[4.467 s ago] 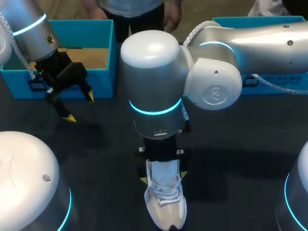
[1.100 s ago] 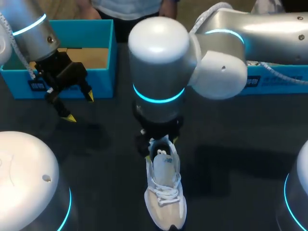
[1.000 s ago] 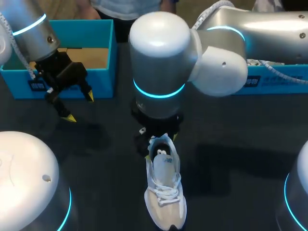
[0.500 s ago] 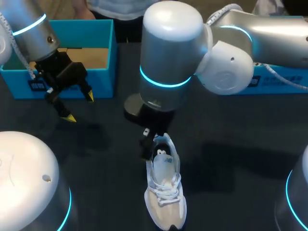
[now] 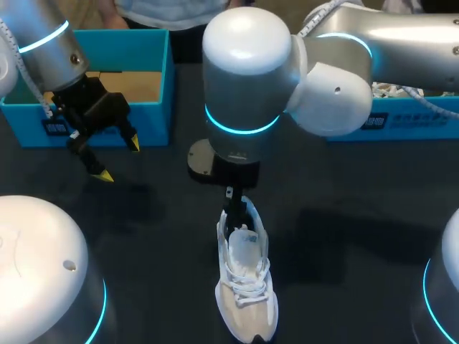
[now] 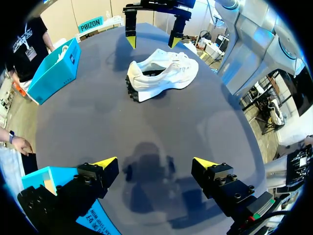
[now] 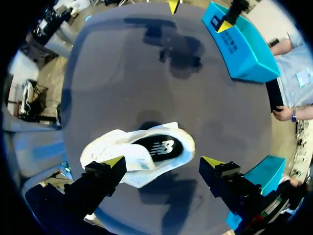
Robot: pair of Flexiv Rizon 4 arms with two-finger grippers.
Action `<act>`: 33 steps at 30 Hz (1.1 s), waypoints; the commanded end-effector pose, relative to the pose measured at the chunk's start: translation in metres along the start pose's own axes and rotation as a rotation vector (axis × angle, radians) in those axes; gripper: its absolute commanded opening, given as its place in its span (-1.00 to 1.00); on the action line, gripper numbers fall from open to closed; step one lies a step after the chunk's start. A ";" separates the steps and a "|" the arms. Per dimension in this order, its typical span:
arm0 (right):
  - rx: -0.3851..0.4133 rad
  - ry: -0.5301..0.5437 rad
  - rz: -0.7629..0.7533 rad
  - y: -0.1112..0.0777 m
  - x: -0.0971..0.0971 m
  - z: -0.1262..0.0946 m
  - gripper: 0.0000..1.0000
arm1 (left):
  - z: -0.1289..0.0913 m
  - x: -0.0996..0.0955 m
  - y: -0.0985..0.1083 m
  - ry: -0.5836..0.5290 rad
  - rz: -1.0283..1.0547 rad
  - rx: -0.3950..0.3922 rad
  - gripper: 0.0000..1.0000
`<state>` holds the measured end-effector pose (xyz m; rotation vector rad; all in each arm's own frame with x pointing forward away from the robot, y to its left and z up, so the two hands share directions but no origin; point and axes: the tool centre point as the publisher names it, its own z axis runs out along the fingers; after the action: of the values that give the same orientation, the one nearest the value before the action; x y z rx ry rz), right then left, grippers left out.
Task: Take the shoe out of the shoebox, open the shoe tongue, remove and reinsert the insole, then place the shoe into the shoebox
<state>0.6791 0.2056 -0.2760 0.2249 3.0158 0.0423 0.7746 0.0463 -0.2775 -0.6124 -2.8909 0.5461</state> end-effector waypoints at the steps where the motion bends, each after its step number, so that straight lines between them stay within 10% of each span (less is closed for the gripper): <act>1: 0.018 0.000 -0.028 0.009 -0.010 0.015 1.00 | 0.000 0.000 0.000 0.001 0.000 -0.003 1.00; 33: -0.025 0.032 -0.112 0.004 -0.052 0.085 0.94 | 0.000 0.000 0.000 0.001 0.000 -0.003 1.00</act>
<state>0.7387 0.2030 -0.3475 0.0550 3.0486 0.0667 0.7746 0.0463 -0.2775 -0.6124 -2.8909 0.5461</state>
